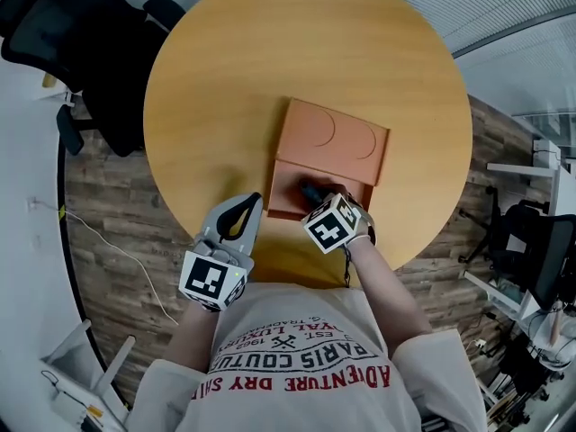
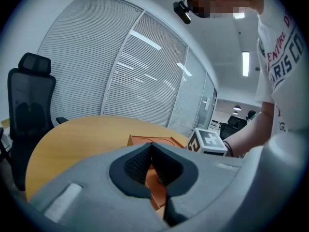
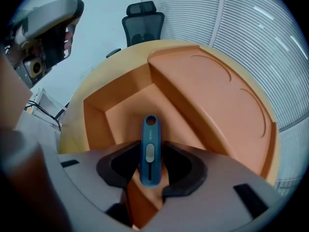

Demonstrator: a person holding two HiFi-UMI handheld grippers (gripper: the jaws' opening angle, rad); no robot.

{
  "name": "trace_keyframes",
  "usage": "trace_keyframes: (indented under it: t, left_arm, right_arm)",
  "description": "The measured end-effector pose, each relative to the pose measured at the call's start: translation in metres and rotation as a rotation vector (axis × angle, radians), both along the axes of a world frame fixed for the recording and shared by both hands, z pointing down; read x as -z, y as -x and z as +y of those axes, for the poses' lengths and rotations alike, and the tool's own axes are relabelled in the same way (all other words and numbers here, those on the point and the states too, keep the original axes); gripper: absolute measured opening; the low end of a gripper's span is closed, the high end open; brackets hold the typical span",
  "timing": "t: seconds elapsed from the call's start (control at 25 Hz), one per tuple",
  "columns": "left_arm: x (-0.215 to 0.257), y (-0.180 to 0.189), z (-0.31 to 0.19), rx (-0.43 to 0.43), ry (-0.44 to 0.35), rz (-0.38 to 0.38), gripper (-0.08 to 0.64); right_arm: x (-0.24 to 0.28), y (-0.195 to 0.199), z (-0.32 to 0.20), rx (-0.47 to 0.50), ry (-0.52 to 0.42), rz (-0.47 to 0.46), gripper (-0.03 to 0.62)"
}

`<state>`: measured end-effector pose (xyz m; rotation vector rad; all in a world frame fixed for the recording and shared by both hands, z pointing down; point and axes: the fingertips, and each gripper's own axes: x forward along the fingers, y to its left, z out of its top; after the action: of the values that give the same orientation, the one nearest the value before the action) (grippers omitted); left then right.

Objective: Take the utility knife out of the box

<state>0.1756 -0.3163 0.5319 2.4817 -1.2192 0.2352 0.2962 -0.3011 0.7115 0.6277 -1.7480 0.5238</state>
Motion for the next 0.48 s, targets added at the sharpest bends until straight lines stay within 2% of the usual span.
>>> trace_keyframes:
  t: [0.2, 0.48]
  left_arm:
    - [0.005, 0.003, -0.001, 0.009, 0.002, 0.009, -0.006]
    - [0.019, 0.002, 0.005, -0.021, -0.038, -0.028, -0.006]
  right_arm:
    - [0.001, 0.002, -0.001, -0.005, -0.007, -0.03, 0.139]
    - [0.01, 0.001, 0.0, 0.007, -0.038, -0.044, 0.129]
